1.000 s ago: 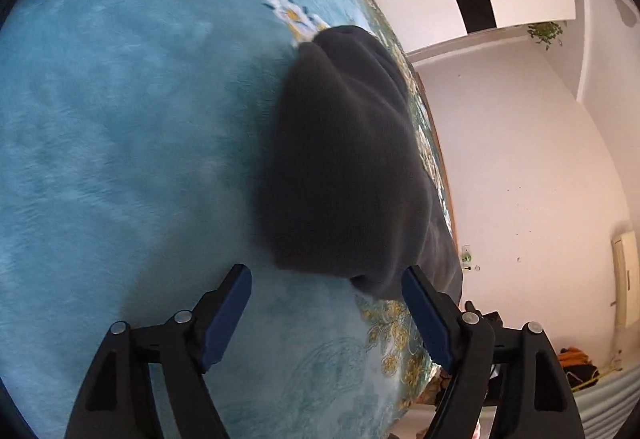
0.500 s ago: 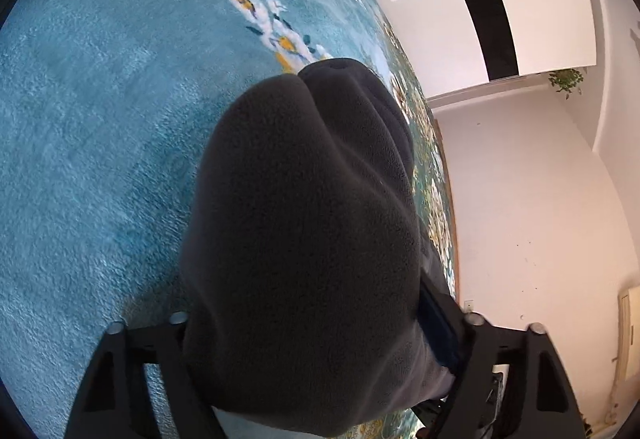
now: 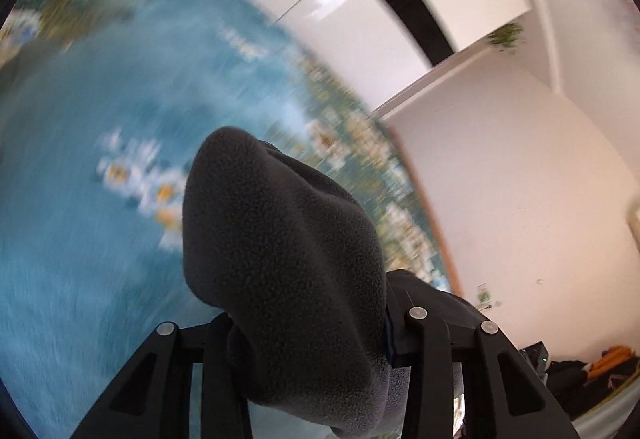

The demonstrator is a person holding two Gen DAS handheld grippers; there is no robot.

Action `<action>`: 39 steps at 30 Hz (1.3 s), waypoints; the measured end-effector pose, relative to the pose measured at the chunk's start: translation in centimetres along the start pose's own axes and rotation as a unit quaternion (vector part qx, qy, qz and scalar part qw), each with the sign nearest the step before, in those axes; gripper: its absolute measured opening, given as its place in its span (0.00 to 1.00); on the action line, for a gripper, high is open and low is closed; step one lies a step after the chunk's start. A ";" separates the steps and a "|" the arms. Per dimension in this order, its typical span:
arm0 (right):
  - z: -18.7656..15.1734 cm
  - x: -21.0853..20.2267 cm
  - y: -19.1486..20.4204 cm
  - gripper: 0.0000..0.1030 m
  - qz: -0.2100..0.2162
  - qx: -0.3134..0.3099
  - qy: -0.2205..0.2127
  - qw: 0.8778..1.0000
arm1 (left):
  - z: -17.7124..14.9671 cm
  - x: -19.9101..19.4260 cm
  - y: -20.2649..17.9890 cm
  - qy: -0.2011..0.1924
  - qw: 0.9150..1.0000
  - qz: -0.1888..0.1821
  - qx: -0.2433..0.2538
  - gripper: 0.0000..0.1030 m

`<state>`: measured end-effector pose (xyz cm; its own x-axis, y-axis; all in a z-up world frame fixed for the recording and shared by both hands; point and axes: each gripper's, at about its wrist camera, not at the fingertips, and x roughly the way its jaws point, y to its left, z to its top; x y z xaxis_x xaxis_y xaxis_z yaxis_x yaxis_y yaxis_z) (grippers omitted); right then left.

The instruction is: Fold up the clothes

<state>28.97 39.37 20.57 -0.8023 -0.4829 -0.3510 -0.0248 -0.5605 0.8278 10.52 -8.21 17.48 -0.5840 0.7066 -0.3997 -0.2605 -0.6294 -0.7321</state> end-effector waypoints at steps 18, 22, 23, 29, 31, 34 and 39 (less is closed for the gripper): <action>-6.0 2.5 -9.4 0.50 -0.025 0.042 0.070 0.996 | -7.5 1.3 12.5 0.102 0.986 0.089 -0.100 0.61; -7.2 -0.8 -7.8 0.54 -0.098 -0.021 0.052 0.994 | -9.2 -1.9 8.6 0.071 0.978 0.194 -0.002 0.70; -7.7 -1.6 -7.3 0.54 -0.124 -0.043 0.046 0.990 | -10.2 -2.5 7.1 0.063 0.973 0.222 0.029 0.72; -11.9 -1.6 -4.7 0.64 -0.240 -0.215 0.083 0.943 | -16.2 -2.5 2.3 0.103 0.938 0.287 0.165 0.85; -12.8 -0.5 -5.0 0.64 -0.245 -0.234 0.101 0.935 | -18.8 -0.2 0.5 0.119 0.930 0.286 0.195 0.85; -13.4 0.4 -4.9 0.64 -0.277 -0.275 0.108 0.914 | -20.9 3.3 -1.9 0.111 0.930 0.285 0.201 0.86; -13.2 0.8 -5.0 0.74 -0.305 -0.323 0.083 0.892 | -23.2 6.7 -3.1 0.096 0.930 0.321 0.154 0.94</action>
<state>36.34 32.91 10.43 -0.6567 -0.0192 -0.7539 -0.0339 -0.9979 0.0549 25.28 5.95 4.26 -0.5548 0.1799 -0.8123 -0.1309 -0.9831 -0.1283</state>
